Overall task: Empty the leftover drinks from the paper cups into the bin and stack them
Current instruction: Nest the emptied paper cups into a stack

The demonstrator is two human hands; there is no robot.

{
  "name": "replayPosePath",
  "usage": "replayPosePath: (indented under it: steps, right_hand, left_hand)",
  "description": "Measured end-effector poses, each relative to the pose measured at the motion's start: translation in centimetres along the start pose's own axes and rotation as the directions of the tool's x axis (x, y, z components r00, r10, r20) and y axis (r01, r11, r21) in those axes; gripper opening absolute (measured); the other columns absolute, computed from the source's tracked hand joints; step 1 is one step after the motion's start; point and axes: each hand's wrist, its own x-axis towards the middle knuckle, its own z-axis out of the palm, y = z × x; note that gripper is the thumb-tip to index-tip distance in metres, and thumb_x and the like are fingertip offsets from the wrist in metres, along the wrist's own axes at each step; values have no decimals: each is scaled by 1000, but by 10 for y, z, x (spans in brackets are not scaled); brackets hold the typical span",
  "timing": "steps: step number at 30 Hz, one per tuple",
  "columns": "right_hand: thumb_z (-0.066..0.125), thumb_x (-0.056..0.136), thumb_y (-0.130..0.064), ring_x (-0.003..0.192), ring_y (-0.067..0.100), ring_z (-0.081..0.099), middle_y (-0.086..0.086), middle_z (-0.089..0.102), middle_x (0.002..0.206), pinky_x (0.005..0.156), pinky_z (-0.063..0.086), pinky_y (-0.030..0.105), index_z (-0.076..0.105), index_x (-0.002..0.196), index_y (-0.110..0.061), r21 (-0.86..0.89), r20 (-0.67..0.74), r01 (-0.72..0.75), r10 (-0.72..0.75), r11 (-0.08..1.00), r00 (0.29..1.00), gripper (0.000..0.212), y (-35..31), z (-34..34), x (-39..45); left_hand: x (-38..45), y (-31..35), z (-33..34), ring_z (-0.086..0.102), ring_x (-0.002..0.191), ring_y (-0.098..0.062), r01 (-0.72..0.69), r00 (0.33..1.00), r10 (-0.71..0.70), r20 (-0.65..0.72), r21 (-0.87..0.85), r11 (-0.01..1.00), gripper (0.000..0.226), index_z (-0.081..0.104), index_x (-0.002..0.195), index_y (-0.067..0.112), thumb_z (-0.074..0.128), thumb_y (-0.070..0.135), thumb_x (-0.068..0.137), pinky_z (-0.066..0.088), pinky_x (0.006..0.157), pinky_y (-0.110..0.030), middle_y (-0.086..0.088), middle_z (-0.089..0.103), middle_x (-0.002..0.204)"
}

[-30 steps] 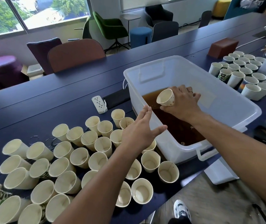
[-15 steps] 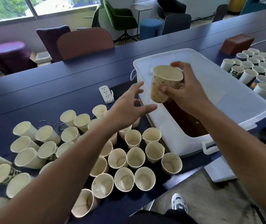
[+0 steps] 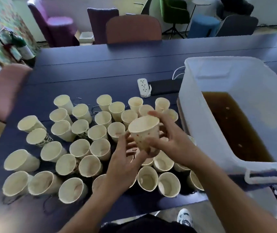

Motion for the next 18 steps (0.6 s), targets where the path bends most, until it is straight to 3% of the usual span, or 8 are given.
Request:
replayPosePath:
  steps: [3,7,10,12,14,18]
  right_hand:
    - [74,86,-7,115,4,60,-6,61,127,90,53,23,45,141,-29,82,126,-24,14,996,992,66,-2,30,12]
    - [67,82,-13,124,4,54,-10,56,134,99,48,24,45,140,-29,122,308,3,-40,992,950,64,-15,70,32]
    - [64,86,-34,129,11,52,-5,55,138,106,46,36,43,145,-33,111,433,18,-65,994,899,63,-28,101,48]
    - [56,88,-47,129,8,51,-10,56,137,105,45,30,43,145,-33,122,507,15,-75,992,859,60,-35,129,59]
    - [49,91,-51,130,5,51,-12,58,137,104,45,27,45,144,-29,138,531,26,-97,990,842,57,-40,161,68]
    - [49,97,-51,117,7,58,-10,65,119,97,48,29,54,133,-35,18,451,63,-64,998,890,40,-39,233,86]
  left_hand:
    - [-16,-12,-21,67,108,-10,38,988,-49,-144,-77,996,67,44,128,38,73,55,70,57,89,-32,20,65,118]
    - [-25,-17,-56,65,112,-12,12,947,-52,-318,-124,992,72,41,123,42,83,40,64,57,88,-33,8,64,121]
    - [-37,-20,-86,65,109,-5,14,908,-68,-413,-133,991,77,41,123,39,85,31,60,56,84,-25,10,66,118]
    - [-50,-27,-114,64,113,-8,33,888,-80,-453,-111,993,78,44,126,45,85,39,61,55,89,-29,12,65,122]
    - [-65,-38,-145,63,114,-4,66,874,-88,-477,-64,996,77,47,127,43,85,47,61,55,90,-28,23,64,121]
    - [-92,-50,-222,62,103,5,146,850,-128,-511,-6,989,73,49,114,42,84,60,53,54,78,-19,32,62,108]
